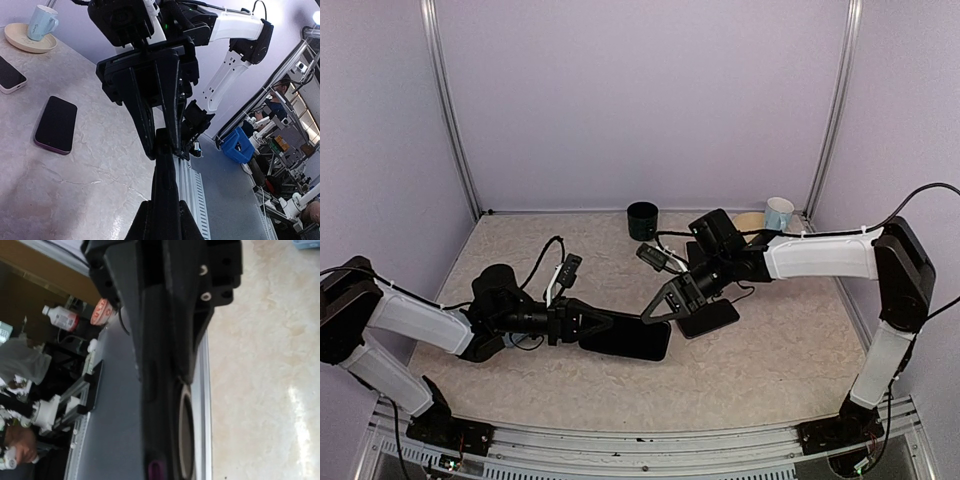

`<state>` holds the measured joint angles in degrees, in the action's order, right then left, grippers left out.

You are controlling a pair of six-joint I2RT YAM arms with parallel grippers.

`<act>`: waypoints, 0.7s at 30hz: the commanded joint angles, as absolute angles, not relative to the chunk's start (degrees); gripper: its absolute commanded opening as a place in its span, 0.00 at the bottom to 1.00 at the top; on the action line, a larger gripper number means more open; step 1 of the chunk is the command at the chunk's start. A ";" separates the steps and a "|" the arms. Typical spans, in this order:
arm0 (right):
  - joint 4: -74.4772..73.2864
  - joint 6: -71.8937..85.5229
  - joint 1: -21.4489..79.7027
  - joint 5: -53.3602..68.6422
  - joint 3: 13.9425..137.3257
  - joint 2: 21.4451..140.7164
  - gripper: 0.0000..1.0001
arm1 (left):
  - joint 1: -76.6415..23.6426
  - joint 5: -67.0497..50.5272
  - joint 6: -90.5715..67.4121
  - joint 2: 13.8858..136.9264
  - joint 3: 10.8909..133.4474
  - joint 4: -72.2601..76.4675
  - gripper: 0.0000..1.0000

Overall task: Put the phone into the phone case
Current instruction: Press the phone case against the phone.

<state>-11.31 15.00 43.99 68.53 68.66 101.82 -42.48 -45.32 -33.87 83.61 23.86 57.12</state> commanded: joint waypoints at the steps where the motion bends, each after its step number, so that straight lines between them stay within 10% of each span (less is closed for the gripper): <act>1: -13.48 14.83 43.14 67.98 68.86 98.57 0.27 | -42.19 -42.32 -31.60 82.49 25.44 55.69 0.00; 14: -14.25 -7.95 51.30 28.88 65.07 88.11 0.96 | -41.66 -41.64 -37.87 84.37 30.30 49.21 0.00; 21: -10.68 -15.42 56.94 15.67 62.93 87.74 1.00 | -41.75 -41.13 -38.68 83.87 31.54 46.39 0.00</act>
